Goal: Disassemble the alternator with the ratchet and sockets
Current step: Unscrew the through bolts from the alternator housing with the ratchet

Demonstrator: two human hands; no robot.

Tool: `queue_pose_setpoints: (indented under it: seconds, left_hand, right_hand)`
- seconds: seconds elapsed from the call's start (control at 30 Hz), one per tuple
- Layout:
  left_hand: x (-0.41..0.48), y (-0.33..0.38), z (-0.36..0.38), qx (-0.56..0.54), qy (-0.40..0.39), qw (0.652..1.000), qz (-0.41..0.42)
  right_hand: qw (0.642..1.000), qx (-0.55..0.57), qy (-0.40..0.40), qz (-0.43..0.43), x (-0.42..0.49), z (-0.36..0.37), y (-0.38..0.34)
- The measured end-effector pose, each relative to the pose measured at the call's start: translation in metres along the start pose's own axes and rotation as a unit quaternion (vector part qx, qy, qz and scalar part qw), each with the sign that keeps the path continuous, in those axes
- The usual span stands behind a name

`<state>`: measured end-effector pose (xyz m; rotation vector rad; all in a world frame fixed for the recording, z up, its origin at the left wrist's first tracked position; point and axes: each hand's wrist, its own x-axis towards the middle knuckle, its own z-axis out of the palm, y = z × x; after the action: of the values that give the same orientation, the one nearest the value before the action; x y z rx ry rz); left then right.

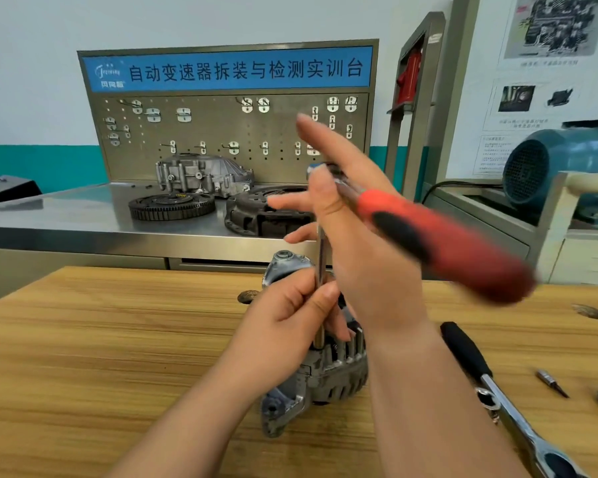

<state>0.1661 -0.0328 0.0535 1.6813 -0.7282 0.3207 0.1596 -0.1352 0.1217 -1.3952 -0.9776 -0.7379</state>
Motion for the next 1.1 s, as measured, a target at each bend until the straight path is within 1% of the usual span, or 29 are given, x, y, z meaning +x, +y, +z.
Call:
queue_pose_setpoints:
  seconds: [0.07, 0.1, 0.13, 0.2, 0.27, 0.33, 0.4, 0.43, 0.5, 0.53, 0.6, 0.67, 0.73, 0.77, 0.83, 0.9, 0.97, 1.03, 1.1]
  left_hand:
    - [-0.0014, 0.0034, -0.001, -0.037, -0.007, 0.999, 0.003]
    - [-0.0016, 0.0047, -0.0006, -0.052, -0.009, 0.999, 0.003]
    - [-0.0019, 0.0058, -0.0005, -0.057, -0.012, 0.998, 0.003]
    - [-0.0017, 0.0064, 0.0001, -0.05, -0.013, 0.999, 0.001]
    - [-0.0013, 0.006, -0.0006, -0.034, -0.006, 0.999, -0.001]
    - [-0.0013, 0.0057, -0.0008, -0.027, 0.003, 1.0, -0.012]
    - [-0.0012, 0.0059, 0.0017, -0.011, 0.008, 1.0, -0.017]
    - [-0.0015, 0.006, 0.0029, -0.004, 0.01, 1.0, -0.018]
    - [-0.0022, 0.0085, 0.0037, -0.005, 0.014, 1.0, -0.018]
    - [-0.0022, 0.0097, 0.0033, -0.02, 0.008, 1.0, -0.014]
    - [-0.0029, 0.0098, 0.0019, -0.065, 0.0, 0.998, -0.014]
    - [-0.0027, 0.008, -0.0003, -0.087, -0.007, 0.996, -0.019]
    - [-0.0027, 0.0069, -0.0007, -0.07, -0.012, 0.997, -0.014]
    - [-0.0026, 0.0067, -0.0005, -0.057, -0.011, 0.998, -0.009]
    - [-0.0022, 0.0056, -0.0007, -0.036, -0.002, 0.999, -0.005]
    - [-0.0008, 0.004, 0.0, -0.021, 0.004, 1.0, -0.012]
    - [0.0, 0.0037, 0.0018, -0.002, 0.0, 1.0, -0.015]
    - [0.0001, 0.005, 0.0028, -0.007, -0.001, 1.0, -0.013]
    - [-0.0005, 0.009, 0.0017, -0.033, -0.002, 0.999, -0.011]
  right_hand:
    - [0.984, 0.15, 0.019, 0.095, -0.0005, 0.0037, 0.0]
    - [0.971, 0.198, 0.029, 0.129, -0.0022, 0.0035, 0.0021]
    - [0.961, 0.221, 0.038, 0.16, -0.003, 0.0034, 0.0042]
    - [0.956, 0.217, 0.054, 0.189, -0.0038, 0.0026, 0.0067]
    - [0.969, 0.164, 0.069, 0.17, -0.0036, 0.002, 0.0086]
    - [0.986, 0.109, 0.068, 0.102, -0.0021, 0.0005, 0.0059]
    - [0.997, 0.053, 0.047, 0.024, -0.0013, -0.0014, 0.0031]
    - [0.999, 0.031, 0.032, 0.002, -0.0008, -0.0023, 0.0027]
    - [0.999, 0.029, -0.003, 0.012, 0.0013, -0.0017, 0.002]
    - [0.998, 0.054, -0.011, 0.032, 0.0018, -0.0005, 0.0024]
    - [0.986, 0.147, 0.012, 0.079, 0.0008, 0.0027, 0.0032]
    - [0.966, 0.22, 0.033, 0.135, -0.0014, 0.0046, 0.0054]
    - [0.954, 0.236, 0.045, 0.179, -0.0033, 0.0063, 0.0072]
    - [0.954, 0.23, 0.05, 0.185, -0.0038, 0.0067, 0.0074]
    - [0.966, 0.193, 0.059, 0.161, -0.0031, 0.0057, 0.0063]
    - [0.988, 0.116, 0.051, 0.092, -0.0009, 0.0024, 0.0021]
    - [0.998, 0.046, 0.018, 0.03, 0.0001, 0.0001, 0.0011]
    - [0.999, 0.049, -0.005, 0.003, -0.001, 0.0, 0.003]
    - [0.994, 0.106, -0.016, 0.033, -0.0007, 0.0021, 0.0043]
